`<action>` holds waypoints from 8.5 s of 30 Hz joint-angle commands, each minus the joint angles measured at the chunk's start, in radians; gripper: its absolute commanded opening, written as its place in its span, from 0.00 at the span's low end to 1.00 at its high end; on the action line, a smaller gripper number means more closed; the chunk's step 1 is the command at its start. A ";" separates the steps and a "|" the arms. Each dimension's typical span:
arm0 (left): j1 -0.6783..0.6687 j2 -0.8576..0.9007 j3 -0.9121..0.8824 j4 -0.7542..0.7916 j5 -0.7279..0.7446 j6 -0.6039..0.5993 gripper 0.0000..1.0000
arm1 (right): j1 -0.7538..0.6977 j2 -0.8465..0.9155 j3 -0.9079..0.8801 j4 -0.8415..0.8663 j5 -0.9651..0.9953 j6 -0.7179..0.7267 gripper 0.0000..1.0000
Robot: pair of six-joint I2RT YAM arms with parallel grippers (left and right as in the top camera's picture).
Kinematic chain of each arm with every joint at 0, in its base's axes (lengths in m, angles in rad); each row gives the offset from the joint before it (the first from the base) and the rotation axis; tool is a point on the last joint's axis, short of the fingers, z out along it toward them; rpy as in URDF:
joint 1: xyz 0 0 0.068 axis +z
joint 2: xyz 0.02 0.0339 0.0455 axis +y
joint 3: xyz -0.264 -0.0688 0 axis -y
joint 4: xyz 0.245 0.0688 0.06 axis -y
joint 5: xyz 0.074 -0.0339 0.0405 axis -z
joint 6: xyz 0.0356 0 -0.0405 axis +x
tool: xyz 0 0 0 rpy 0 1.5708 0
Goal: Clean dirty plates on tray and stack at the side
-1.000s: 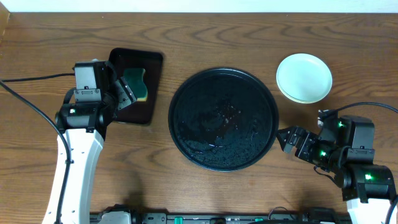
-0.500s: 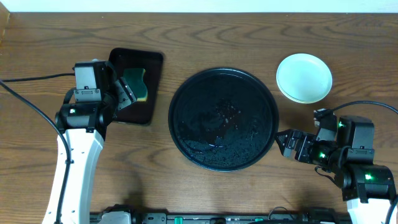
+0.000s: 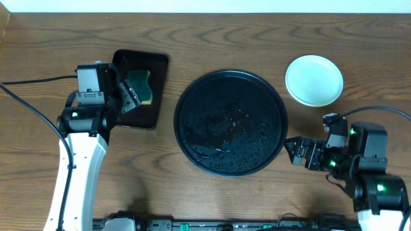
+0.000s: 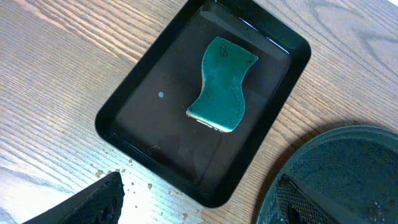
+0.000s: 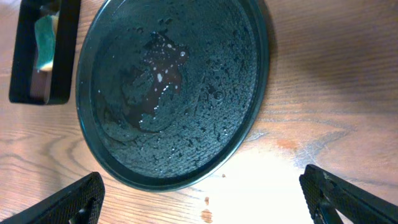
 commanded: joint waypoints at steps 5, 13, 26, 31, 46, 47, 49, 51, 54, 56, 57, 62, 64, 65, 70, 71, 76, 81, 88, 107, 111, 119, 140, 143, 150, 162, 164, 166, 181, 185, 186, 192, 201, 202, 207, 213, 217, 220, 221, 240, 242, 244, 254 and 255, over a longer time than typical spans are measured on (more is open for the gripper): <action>0.004 -0.001 0.004 0.000 -0.005 -0.005 0.79 | 0.006 -0.187 -0.137 0.119 0.007 -0.086 0.99; 0.004 -0.001 0.004 0.000 -0.005 -0.005 0.79 | 0.006 -0.381 -0.403 0.504 0.007 -0.087 0.99; 0.004 -0.001 0.004 0.000 -0.005 -0.005 0.79 | 0.006 -0.640 -0.715 0.878 0.060 -0.086 0.99; 0.004 -0.001 0.004 0.000 -0.005 -0.005 0.79 | 0.006 -0.698 -0.745 0.873 0.148 -0.086 0.99; 0.004 -0.001 0.004 0.000 -0.005 -0.005 0.79 | 0.007 -0.777 -0.744 0.850 0.418 -0.087 0.99; 0.004 -0.001 0.004 0.000 -0.005 -0.005 0.79 | 0.009 -0.777 -0.744 0.848 0.418 -0.087 0.99; 0.004 -0.001 0.004 0.000 -0.005 -0.005 0.79 | 0.011 -0.777 -0.744 0.848 0.419 -0.087 0.99; 0.004 -0.001 0.004 0.000 -0.005 -0.005 0.79 | 0.011 -0.777 -0.744 0.846 0.422 -0.137 0.99; 0.004 -0.001 0.004 0.000 -0.005 -0.005 0.79 | 0.011 -0.777 -0.744 0.845 0.422 -0.213 0.99; 0.004 -0.001 0.004 0.000 -0.005 -0.005 0.79 | 0.011 -0.777 -0.744 0.845 0.422 -0.248 0.99; 0.004 -0.001 0.004 0.000 -0.005 -0.005 0.79 | 0.011 -0.777 -0.744 0.845 0.422 -0.256 0.99; 0.004 -0.001 0.004 0.000 -0.005 -0.005 0.79 | 0.010 -0.777 -0.744 0.847 0.422 -0.254 0.99; 0.004 -0.001 0.004 0.000 -0.005 -0.005 0.79 | 0.010 -0.777 -0.744 0.847 0.422 -0.254 0.99; 0.004 -0.001 0.004 0.000 -0.005 -0.005 0.79 | 0.010 -0.777 -0.744 0.847 0.422 -0.254 0.99; 0.004 -0.001 0.004 0.000 -0.005 -0.005 0.79 | 0.010 -0.777 -0.744 0.847 0.422 -0.254 0.99; 0.004 -0.001 0.004 0.000 -0.005 -0.005 0.79 | 0.010 -0.777 -0.744 0.847 0.422 -0.254 0.99; 0.004 -0.001 0.004 0.000 -0.005 -0.005 0.79 | 0.010 -0.777 -0.744 0.847 0.422 -0.254 0.99; 0.004 -0.001 0.004 0.000 -0.005 -0.005 0.79 | 0.010 -0.777 -0.744 0.847 0.422 -0.254 0.99; 0.004 -0.001 0.004 0.000 -0.005 -0.005 0.79 | 0.010 -0.777 -0.744 0.847 0.422 -0.254 0.99; 0.003 -0.098 -0.102 -0.046 -0.034 0.125 0.79 | 0.010 -0.777 -0.744 0.847 0.422 -0.254 0.99; 0.003 -0.198 -0.236 0.046 -0.029 0.247 0.79 | 0.010 -0.777 -0.744 0.847 0.422 -0.254 0.99; 0.003 -0.437 -0.547 0.349 0.033 0.341 0.79 | 0.010 -0.777 -0.744 0.847 0.422 -0.254 0.99; 0.003 -0.905 -1.080 0.893 0.097 0.341 0.79 | 0.010 -0.777 -0.744 0.847 0.422 -0.254 0.99; 0.003 -0.959 -1.102 0.896 0.097 0.341 0.79 | 0.010 -0.777 -0.744 0.847 0.422 -0.254 0.99; 0.003 -1.084 -1.103 0.857 0.097 0.360 0.79 | 0.010 -0.777 -0.744 0.847 0.422 -0.254 0.99; 0.003 -1.254 -1.103 0.632 0.099 0.370 0.79 | 0.010 -0.777 -0.744 0.847 0.422 -0.254 0.99; 0.003 -1.261 -1.103 0.632 0.097 0.370 0.79 | 0.010 -0.777 -0.744 0.847 0.422 -0.254 0.99; 0.003 -1.269 -1.103 0.632 0.097 0.370 0.79 | 0.010 -0.777 -0.744 0.847 0.422 -0.254 0.99; 0.002 -1.268 -1.103 0.630 0.097 0.370 0.79 | 0.010 -0.777 -0.744 0.847 0.422 -0.254 0.99; 0.002 -1.268 -1.103 0.632 0.076 0.388 0.79 | 0.010 -0.777 -0.744 0.847 0.422 -0.254 0.99; 0.002 -1.268 -1.103 0.634 0.069 0.403 0.79 | 0.010 -0.777 -0.744 0.847 0.422 -0.254 0.99; 0.002 -1.268 -1.103 0.705 0.074 0.423 0.79 | 0.010 -0.777 -0.744 0.847 0.422 -0.254 0.99; 0.002 -1.268 -1.103 0.625 0.066 0.439 0.79 | 0.010 -0.777 -0.744 0.847 0.422 -0.254 0.99; 0.002 -1.268 -1.103 0.625 0.066 0.441 0.79 | 0.010 -0.777 -0.744 0.847 0.422 -0.254 0.99; 0.002 -1.268 -1.103 0.625 0.067 0.436 0.79 | 0.010 -0.777 -0.744 0.847 0.422 -0.254 0.99; 0.002 -1.268 -1.103 0.624 0.063 0.437 0.79 | 0.010 -0.777 -0.744 0.847 0.422 -0.254 0.99; 0.002 -1.268 -1.103 0.624 0.063 0.437 0.79 | 0.010 -0.777 -0.744 0.847 0.422 -0.254 0.99; 0.002 -1.268 -1.103 0.625 0.063 0.436 0.79 | 0.010 -0.777 -0.744 0.847 0.422 -0.254 0.99; 0.002 -1.268 -1.103 0.625 0.063 0.436 0.79 | 0.010 -0.777 -0.744 0.847 0.422 -0.254 0.99; 0.002 -1.266 -1.103 0.628 0.063 0.437 0.80 | 0.010 -0.777 -0.744 0.847 0.422 -0.254 0.99; 0.002 -1.266 -1.103 0.628 0.063 0.437 0.80 | 0.010 -0.777 -0.744 0.847 0.422 -0.254 0.99; 0.002 -1.266 -1.103 0.628 0.063 0.437 0.79 | 0.010 -0.777 -0.744 0.847 0.422 -0.254 0.99; 0.002 -1.266 -1.103 0.628 0.063 0.437 0.80 | 0.010 -0.777 -0.744 0.847 0.422 -0.254 0.99; 0.002 -1.266 -1.103 0.628 0.063 0.437 0.79 | 0.010 -0.777 -0.744 0.847 0.422 -0.254 0.99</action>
